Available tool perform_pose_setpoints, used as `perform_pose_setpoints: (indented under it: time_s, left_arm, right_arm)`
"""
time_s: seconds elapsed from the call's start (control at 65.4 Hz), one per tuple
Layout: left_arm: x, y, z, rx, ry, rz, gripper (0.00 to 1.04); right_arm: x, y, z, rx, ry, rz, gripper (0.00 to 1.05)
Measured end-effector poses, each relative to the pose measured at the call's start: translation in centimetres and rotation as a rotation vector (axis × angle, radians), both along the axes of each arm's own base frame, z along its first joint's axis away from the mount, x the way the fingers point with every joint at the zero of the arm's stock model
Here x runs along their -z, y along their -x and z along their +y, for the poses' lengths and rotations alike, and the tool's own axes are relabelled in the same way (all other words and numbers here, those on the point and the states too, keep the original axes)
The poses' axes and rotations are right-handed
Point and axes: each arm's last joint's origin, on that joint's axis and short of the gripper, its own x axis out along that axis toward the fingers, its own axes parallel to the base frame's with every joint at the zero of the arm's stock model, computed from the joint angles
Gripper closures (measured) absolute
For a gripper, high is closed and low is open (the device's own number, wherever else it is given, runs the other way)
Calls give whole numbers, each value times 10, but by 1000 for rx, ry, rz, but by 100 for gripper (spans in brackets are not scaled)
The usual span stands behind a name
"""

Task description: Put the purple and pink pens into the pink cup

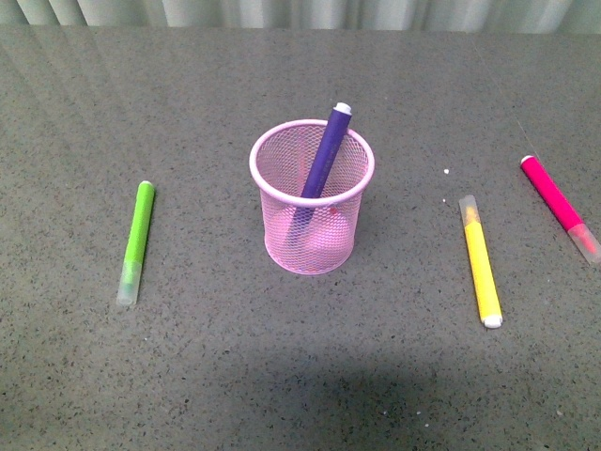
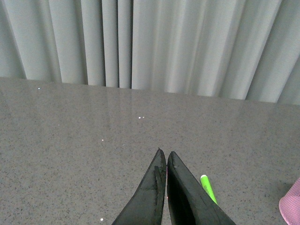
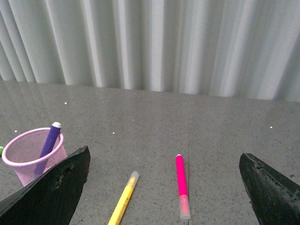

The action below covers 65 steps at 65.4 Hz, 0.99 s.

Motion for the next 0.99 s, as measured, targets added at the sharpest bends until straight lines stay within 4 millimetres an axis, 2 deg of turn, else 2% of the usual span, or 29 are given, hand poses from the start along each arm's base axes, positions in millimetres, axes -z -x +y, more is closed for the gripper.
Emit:
perform_pose_setpoints:
  time_s: [0.245, 0.367, 0.826, 0.871, 0.948, 0.994]
  left_arm:
    - [1, 4, 0, 0, 0, 1, 103]
    - [4, 13, 0, 1, -1, 19, 103]
    - [4, 14, 0, -2, -1, 16, 103]
    - [4, 14, 0, -1, -1, 16, 96]
    - [4, 14, 0, -2, -1, 16, 76]
    - [4, 14, 0, -2, -1, 16, 69]
  right_arm:
    - [0, 0, 0, 0, 0, 0, 7]
    - [0, 0, 0, 0, 0, 0, 7]
    - [0, 0, 0, 0, 0, 0, 7]
    - [0, 0, 0, 0, 0, 0, 7]
    - [0, 0, 0, 0, 0, 0, 7]
    - [0, 0, 0, 0, 0, 0, 7]
